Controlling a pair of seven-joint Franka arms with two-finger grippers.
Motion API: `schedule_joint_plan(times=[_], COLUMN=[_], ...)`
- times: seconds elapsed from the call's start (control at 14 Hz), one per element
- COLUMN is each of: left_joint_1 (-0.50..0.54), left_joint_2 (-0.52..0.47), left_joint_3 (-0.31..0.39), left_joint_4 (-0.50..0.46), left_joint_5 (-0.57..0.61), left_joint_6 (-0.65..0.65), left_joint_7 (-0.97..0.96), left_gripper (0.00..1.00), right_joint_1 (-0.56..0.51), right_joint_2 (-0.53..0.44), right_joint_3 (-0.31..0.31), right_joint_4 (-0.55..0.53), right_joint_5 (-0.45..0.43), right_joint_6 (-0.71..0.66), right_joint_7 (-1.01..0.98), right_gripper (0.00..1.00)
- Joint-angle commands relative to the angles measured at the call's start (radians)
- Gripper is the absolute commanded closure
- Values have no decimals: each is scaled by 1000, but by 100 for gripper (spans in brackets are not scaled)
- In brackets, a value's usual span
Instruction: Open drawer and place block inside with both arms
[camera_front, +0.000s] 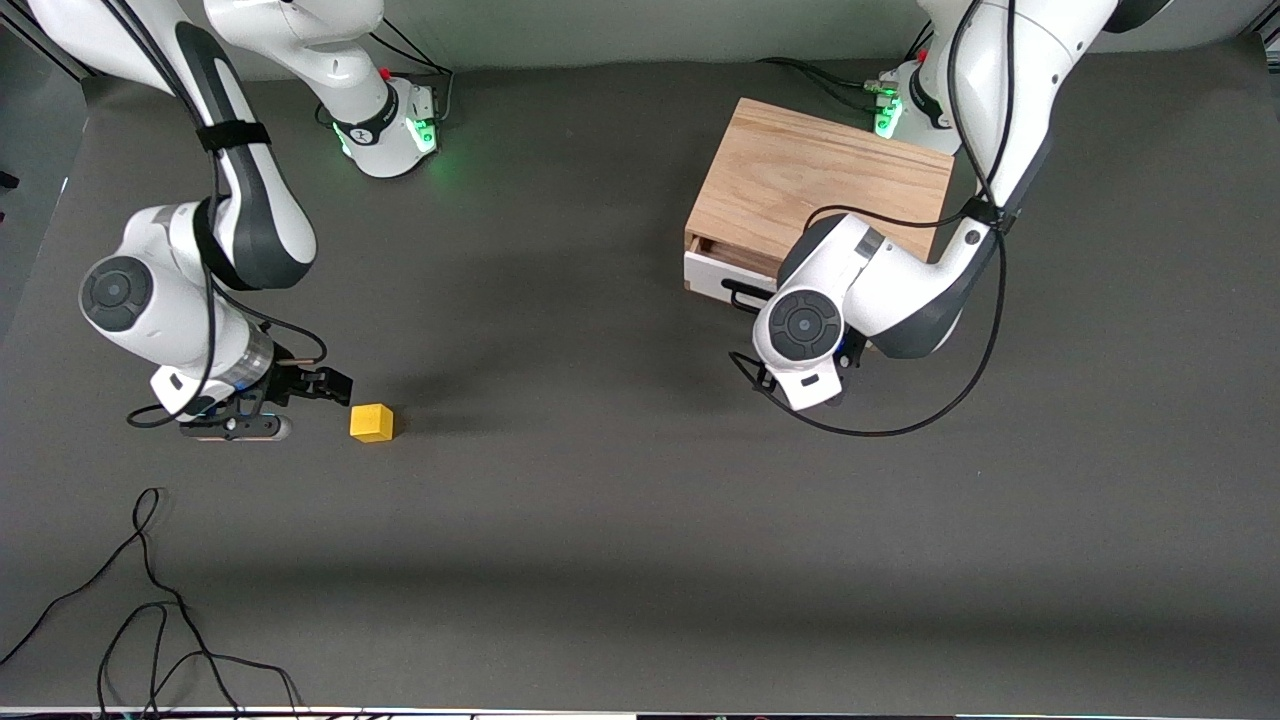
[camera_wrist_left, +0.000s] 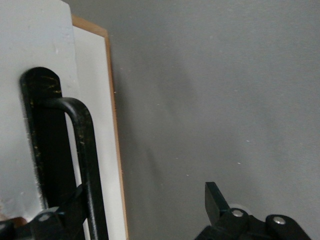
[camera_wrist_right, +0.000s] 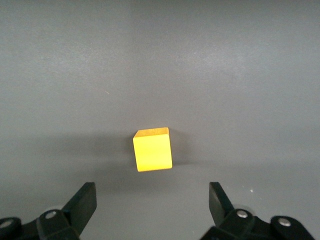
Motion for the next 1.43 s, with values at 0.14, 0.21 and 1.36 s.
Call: schedule_joint_plan(times=[0.14, 0.21, 1.36], left_joint_1=[-27, -27, -27], left_joint_2=[130, 139, 155], left_joint_3=[7, 7, 29], left_joint_4=[203, 217, 266], left_joint_5=[80, 93, 173], left_joint_6=[19, 36, 266], left_joint_7=[-14, -14, -28], left_gripper=[0, 0, 0], right_joint_1=[6, 6, 43], right_joint_2=[83, 98, 201], right_joint_3=[-4, -4, -3], right_joint_4=[-63, -68, -92], right_joint_5=[-1, -2, -13], right_joint_6=[196, 216, 314], right_joint_7=[0, 0, -10], right_gripper=[0, 0, 0])
